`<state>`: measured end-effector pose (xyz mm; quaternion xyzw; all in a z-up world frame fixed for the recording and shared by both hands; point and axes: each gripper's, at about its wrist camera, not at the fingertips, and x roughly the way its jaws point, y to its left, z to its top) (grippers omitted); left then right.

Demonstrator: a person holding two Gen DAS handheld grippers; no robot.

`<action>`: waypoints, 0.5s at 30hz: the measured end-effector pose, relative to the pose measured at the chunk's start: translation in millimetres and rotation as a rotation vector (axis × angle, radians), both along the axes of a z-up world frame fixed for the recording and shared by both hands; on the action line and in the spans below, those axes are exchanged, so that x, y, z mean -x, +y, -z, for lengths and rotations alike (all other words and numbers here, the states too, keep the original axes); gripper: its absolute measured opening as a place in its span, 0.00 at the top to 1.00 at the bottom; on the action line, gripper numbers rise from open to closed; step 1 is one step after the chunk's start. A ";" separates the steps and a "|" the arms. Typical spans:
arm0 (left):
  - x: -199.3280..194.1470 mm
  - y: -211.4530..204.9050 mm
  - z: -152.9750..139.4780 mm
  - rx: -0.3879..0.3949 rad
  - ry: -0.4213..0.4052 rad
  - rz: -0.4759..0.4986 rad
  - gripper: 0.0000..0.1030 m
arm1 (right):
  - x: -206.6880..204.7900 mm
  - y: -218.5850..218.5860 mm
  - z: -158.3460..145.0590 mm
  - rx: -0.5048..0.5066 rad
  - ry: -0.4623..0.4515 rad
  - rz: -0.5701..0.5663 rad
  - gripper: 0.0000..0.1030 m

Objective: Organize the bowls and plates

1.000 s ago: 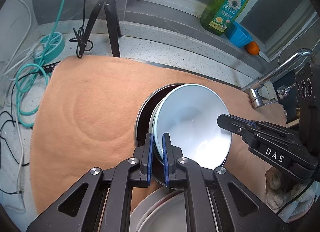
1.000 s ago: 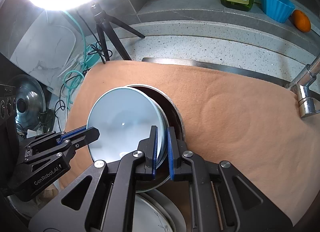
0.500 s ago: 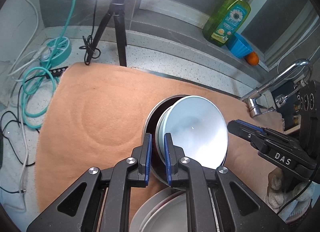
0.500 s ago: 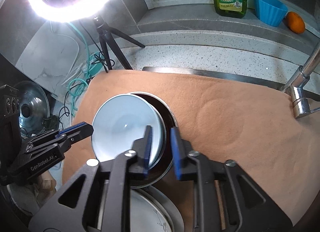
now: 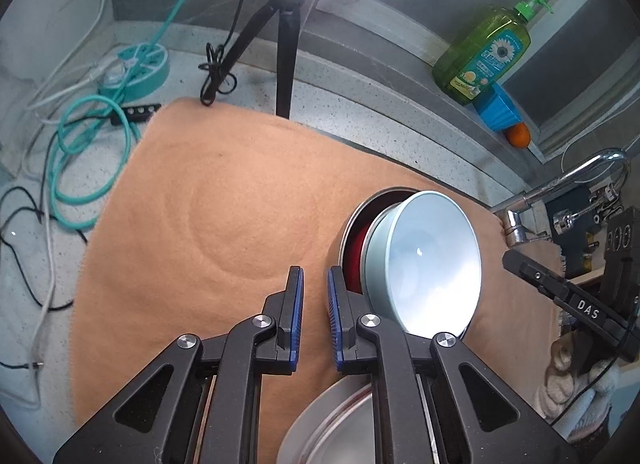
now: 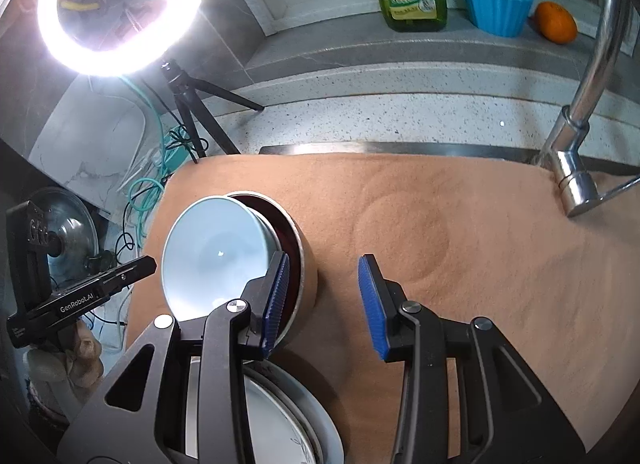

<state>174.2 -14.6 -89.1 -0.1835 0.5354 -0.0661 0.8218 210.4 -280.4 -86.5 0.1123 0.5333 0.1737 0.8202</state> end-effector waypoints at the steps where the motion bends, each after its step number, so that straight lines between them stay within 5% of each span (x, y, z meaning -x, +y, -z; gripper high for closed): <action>1: -1.1 0.0 2.8 0.014 0.009 0.001 0.90 | -0.5 -0.3 3.5 -0.002 0.010 0.000 0.64; 15: -6.1 -6.2 8.3 0.018 0.019 0.010 0.90 | -2.9 2.8 23.3 -0.068 0.074 -0.002 0.69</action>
